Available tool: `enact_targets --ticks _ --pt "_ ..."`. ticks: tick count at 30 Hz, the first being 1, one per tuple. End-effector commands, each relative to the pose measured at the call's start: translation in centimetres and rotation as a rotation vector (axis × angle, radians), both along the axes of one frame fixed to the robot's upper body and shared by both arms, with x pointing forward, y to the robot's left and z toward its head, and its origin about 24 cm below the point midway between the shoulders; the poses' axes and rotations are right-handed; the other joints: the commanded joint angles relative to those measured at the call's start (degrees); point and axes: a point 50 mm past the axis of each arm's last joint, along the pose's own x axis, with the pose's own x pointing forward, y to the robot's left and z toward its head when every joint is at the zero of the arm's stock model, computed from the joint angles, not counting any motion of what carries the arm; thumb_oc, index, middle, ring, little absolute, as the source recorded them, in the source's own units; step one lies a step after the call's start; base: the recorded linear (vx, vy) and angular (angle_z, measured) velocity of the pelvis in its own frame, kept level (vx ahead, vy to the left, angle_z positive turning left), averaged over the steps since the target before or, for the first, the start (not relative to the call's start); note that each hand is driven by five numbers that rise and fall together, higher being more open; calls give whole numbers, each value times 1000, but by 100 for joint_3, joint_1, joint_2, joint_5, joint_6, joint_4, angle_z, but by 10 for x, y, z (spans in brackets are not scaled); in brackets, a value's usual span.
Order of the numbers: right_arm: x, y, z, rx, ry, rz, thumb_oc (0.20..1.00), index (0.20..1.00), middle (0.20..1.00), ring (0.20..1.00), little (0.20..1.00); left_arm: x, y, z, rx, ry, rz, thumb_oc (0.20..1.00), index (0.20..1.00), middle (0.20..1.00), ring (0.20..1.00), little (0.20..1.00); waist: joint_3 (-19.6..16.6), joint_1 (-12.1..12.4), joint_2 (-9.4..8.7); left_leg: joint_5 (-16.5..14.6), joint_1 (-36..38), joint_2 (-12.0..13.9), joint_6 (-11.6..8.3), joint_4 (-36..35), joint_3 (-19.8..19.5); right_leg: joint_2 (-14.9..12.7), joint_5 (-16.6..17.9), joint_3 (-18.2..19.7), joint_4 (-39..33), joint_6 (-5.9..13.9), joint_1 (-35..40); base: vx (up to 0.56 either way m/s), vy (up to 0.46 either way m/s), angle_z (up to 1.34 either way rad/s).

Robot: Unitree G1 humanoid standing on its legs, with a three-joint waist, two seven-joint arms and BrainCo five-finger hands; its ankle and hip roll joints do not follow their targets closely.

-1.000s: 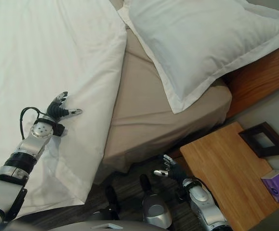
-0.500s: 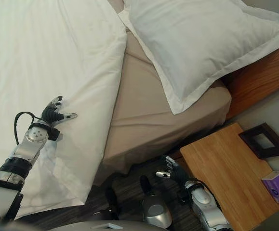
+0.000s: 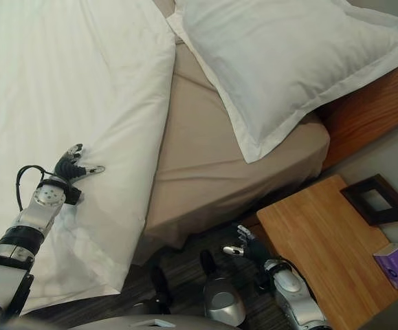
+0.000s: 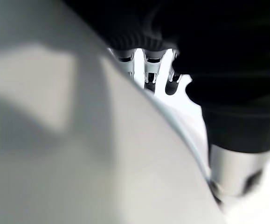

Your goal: Making the bed.

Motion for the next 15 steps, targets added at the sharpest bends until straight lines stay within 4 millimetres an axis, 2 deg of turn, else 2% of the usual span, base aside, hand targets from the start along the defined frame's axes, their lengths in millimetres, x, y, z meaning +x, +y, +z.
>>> enact_targets --ticks 1,4,5,9,12,13,14,15 --pt "8 2 11 11 -51 41 1000 1000 1000 1000 1000 -16 22 -29 19 203 110 200 200 200 200 200 -64 63 -117 -81 448 93 -283 80 101 -25 -7 7 94 336 -203 0 0 0" --pt "7 1 10 7 -43 45 1000 1000 1000 1000 1000 -21 17 -43 -2 269 110 200 200 200 200 200 -57 -8 -112 -94 455 97 -294 80 171 3 0 79 94 338 -234 10 1 -4" --pt "7 1 10 6 -43 45 1000 1000 1000 1000 1000 -21 17 -43 -2 269 110 200 200 200 200 200 -57 -4 -111 -95 456 97 -294 80 175 4 1 83 94 338 -234 28 -3 -17" --pt "7 0 10 -2 -40 49 1000 1000 1000 1000 1000 -3 -13 -34 -59 195 17 200 200 200 200 200 -98 -60 -81 -111 515 119 -306 80 264 30 -4 161 94 341 -224 35 -10 -12" --pt "6 -1 10 -5 -39 47 1000 1000 1000 1000 1000 19 -54 -3 -154 13 -139 200 200 200 200 200 -97 -67 -35 -110 557 114 -306 80 246 14 -18 141 94 340 -176 8 -17 -1" --pt "9 2 11 -13 -46 63 1000 1000 1000 1000 1000 31 -100 38 -251 -170 -351 200 200 200 200 200 -110 -70 12 -106 580 99 -305 80 193 -8 -47 94 94 336 -118 11 -26 4" --pt "11 2 11 -14 -50 64 1000 1000 1000 1000 1000 31 -106 45 -271 -202 -376 200 200 200 200 200 -120 -71 28 -106 582 94 -305 80 188 -14 -50 92 94 337 -111 19 -17 5" --pt "13 3 13 -15 -60 68 1000 1000 1000 1000 1000 32 -125 65 -334 -278 -452 200 200 200 200 200 -109 -80 56 -123 617 85 -300 80 168 -21 -69 76 94 345 -61 9 -1 11"
